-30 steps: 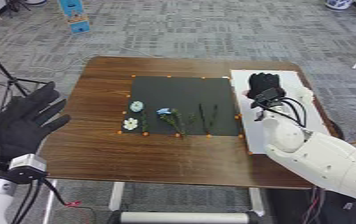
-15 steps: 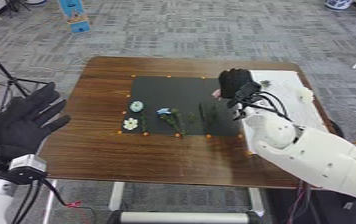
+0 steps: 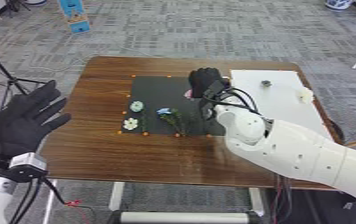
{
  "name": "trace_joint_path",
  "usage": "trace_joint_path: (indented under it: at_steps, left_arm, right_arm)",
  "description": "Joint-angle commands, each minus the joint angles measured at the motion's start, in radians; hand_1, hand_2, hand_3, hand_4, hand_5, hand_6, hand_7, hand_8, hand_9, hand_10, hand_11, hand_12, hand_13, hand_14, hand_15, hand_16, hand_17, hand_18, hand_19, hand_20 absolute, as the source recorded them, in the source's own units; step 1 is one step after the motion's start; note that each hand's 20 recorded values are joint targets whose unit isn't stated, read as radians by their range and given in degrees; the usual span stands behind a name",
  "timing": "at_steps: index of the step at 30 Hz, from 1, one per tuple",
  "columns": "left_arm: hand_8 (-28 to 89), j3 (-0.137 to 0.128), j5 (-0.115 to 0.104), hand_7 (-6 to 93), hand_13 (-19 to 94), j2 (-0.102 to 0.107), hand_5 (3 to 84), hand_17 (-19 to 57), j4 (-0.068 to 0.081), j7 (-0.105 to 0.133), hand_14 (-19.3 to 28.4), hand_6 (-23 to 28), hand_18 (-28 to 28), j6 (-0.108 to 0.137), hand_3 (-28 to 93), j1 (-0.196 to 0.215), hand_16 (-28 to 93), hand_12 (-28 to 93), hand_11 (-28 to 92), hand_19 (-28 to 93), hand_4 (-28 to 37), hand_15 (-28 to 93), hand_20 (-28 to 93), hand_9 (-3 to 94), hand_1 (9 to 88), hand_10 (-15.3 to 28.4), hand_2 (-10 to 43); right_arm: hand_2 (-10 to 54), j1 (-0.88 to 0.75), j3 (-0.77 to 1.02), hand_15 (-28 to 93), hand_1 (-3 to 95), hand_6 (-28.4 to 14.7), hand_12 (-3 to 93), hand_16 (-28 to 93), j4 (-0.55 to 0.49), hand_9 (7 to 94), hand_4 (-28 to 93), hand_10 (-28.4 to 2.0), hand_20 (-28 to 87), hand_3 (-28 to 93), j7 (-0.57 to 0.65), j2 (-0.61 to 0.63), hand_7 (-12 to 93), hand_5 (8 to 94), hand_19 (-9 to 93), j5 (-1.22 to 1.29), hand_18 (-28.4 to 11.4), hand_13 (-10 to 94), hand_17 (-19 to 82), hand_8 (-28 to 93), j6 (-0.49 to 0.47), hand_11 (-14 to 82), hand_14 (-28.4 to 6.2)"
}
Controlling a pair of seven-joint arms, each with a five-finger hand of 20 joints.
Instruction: Arrange flowers
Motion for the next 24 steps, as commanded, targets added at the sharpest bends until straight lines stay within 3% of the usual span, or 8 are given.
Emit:
trace_joint_path:
  at_steps: [1, 5, 10, 19, 21, 24]
  left_arm:
    - [-7, -0.007, -0.003, 13.4, 17, 0.002, 27.7, -13.2, -0.003, -0.006, 13.0, 3.2, 23.7, 0.0, 68, 0.005, 6, 17, 10, 39, -28.3, 11, 7, 20.1, 19.6, 9.8, -5.0]
    - [-7, -0.005, -0.003, 13.3, 17, 0.002, 27.8, -13.2, -0.001, -0.007, 13.1, 3.3, 23.7, -0.003, 68, 0.001, 6, 17, 10, 39, -28.3, 11, 7, 20.2, 19.5, 9.8, -5.1]
    - [-7, -0.001, -0.003, 13.3, 17, 0.003, 27.8, -13.2, -0.002, -0.007, 13.0, 3.3, 23.6, -0.004, 68, -0.001, 6, 17, 10, 39, -28.3, 11, 7, 20.2, 19.5, 9.8, -5.1]
    - [-7, -0.002, -0.003, 13.2, 17, 0.004, 27.8, -13.2, -0.001, -0.01, 13.0, 3.3, 23.7, -0.001, 68, -0.002, 6, 17, 10, 39, -28.3, 11, 7, 20.2, 19.6, 9.8, -5.0]
    - [-7, 0.019, -0.004, 13.3, 17, 0.016, 27.8, -13.2, 0.019, -0.015, 13.0, 3.3, 23.7, 0.008, 68, -0.036, 6, 17, 10, 39, -28.3, 11, 7, 20.2, 19.5, 9.8, -5.0]
    - [-7, 0.014, -0.003, 13.2, 17, 0.013, 27.8, -13.2, 0.015, -0.014, 13.0, 3.3, 23.7, 0.002, 68, -0.029, 6, 18, 10, 39, -28.3, 11, 7, 20.2, 19.5, 9.8, -5.0]
  right_arm:
    - [-9.5, 0.024, -0.06, 86, 48.3, 2.0, 47.5, 34, -0.055, 84.5, -25, -6.9, 67, 83, 0.007, -0.026, 43, 74.5, 93, -0.02, -21.1, 76, 45, 4, -0.06, 20.3, -5.0]
    - [-9.5, 0.045, -0.11, 86, 48.2, 1.9, 47.3, 34, -0.03, 84.2, -24, -6.9, 67, 83, 0.013, -0.051, 43, 74.1, 93, -0.026, -20.9, 75, 45, 4, -0.055, 20.2, -5.0]
    - [-9.5, 0.065, -0.164, 86, 48.1, 1.9, 47.1, 34, 0.012, 84.1, -24, -6.8, 67, 82, 0.032, -0.076, 44, 73.8, 93, -0.042, -20.9, 75, 45, 4, 0.018, 20.3, -4.9]
    - [-9.5, 0.044, -0.103, 87, 48.1, 1.9, 47.1, 34, 0.011, 84.0, -24, -6.9, 68, 82, 0.061, -0.073, 45, 73.2, 93, -0.062, -21.1, 76, 46, 3, 0.056, 20.8, -4.9]
    - [-9.5, 0.036, -0.078, 87, 48.1, 1.9, 47.1, 34, 0.044, 84.0, -24, -6.9, 68, 82, 0.045, -0.088, 45, 73.2, 93, -0.071, -21.1, 76, 46, 3, 0.057, 21.0, -4.9]
    - [-9.5, 0.034, -0.077, 87, 48.1, 1.9, 47.1, 34, 0.044, 84.0, -24, -6.9, 68, 82, 0.055, -0.089, 45, 73.1, 93, -0.072, -21.2, 76, 46, 3, 0.042, 21.2, -4.9]
